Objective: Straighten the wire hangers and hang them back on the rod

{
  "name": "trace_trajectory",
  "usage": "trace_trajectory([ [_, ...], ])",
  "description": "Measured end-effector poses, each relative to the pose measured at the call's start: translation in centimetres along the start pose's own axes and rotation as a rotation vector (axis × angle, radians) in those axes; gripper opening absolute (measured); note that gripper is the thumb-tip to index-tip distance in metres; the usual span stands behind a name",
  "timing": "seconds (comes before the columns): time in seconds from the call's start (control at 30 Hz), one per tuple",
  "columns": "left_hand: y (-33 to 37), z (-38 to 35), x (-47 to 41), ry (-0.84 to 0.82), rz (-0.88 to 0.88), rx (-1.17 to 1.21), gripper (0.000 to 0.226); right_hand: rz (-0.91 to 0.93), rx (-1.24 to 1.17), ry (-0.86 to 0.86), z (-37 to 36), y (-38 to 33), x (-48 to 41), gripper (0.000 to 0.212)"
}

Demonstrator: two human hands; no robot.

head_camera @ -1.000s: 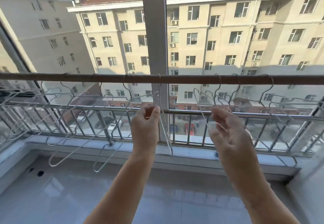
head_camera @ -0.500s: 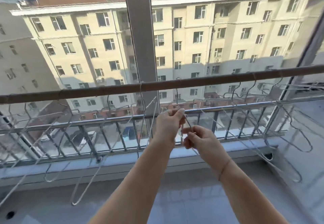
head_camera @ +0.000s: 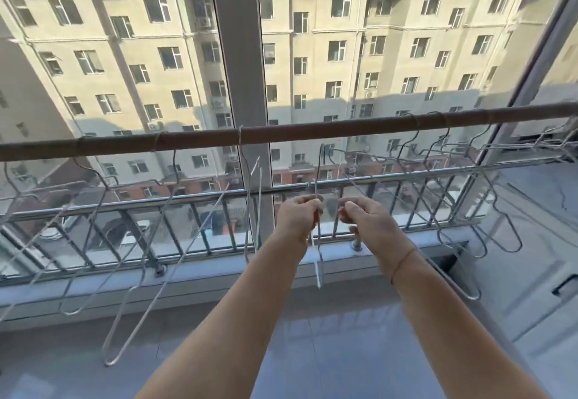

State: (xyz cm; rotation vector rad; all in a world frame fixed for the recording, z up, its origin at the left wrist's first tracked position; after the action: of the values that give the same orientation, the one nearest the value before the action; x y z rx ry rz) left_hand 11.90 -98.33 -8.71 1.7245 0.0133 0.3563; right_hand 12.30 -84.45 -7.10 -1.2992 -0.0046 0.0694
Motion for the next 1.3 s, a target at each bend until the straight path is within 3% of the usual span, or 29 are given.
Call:
trace_trajectory([
  [0.13, -3.9, 1.3, 1.0, -0.083, 0.042, -0.199, 0.022, 0.093, 0.129, 0.014, 1.2, 1.1, 0.4, 0.030],
  [0.27, -5.0, 2.6, 2.0, -0.168, -0.007, -0.404, 0.025, 0.195, 0.386, -0.101, 1.3, 1.7, 0.6, 0.036],
  [0.43, -3.8, 2.7, 2.9, -0.244, -0.023, -0.391, 0.025, 0.179, 0.594, -0.282, 0.8, 3.3, 1.9, 0.017],
  [0.53, -2.7, 2.3, 3.4, -0.240, -0.083, -0.384, 0.017, 0.112, 0.456, -0.344, 1.2, 3.5, 3.1, 0.020],
  [0.63, 0.3, 2.8, 4.6, 0.077, -0.404, -0.567, 0.005, 0.036, 0.193, -0.289, 2.4, 3.0, 4.5, 0.024],
  [0.7, 1.8, 2.3, 6.4, 0.221, -0.552, -0.461, 0.005, 0.027, 0.109, -0.230, 3.1, 2.4, 5.4, 0.023],
  [0.9, 2.1, -3.9, 7.4, -0.133, -0.364, -0.163, 0.017, 0.098, -0.025, -0.118, 4.5, -1.3, 6.2, 0.020],
  [1.03, 4.4, -6.2, 6.7, -0.166, -0.359, -0.033, 0.018, 0.136, -0.063, -0.055, 5.1, -3.8, 5.1, 0.023],
  [1.3, 5.3, -9.2, 3.4, -0.163, -0.204, -0.029, 0.016, 0.063, -0.045, 0.062, 6.4, -4.7, 2.3, 0.028],
])
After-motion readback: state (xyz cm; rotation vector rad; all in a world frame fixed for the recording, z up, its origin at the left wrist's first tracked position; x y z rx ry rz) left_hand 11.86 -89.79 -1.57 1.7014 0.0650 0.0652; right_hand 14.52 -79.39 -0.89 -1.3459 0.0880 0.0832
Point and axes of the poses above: each hand's wrist, its own x-axis away from the middle knuckle, its own z-axis out of the back of the hand, y = z × x, the point moved 7 cm from there along -x, towards the middle knuckle, and after that the axes turned 2 degrees about x, right-handed, at the moved point
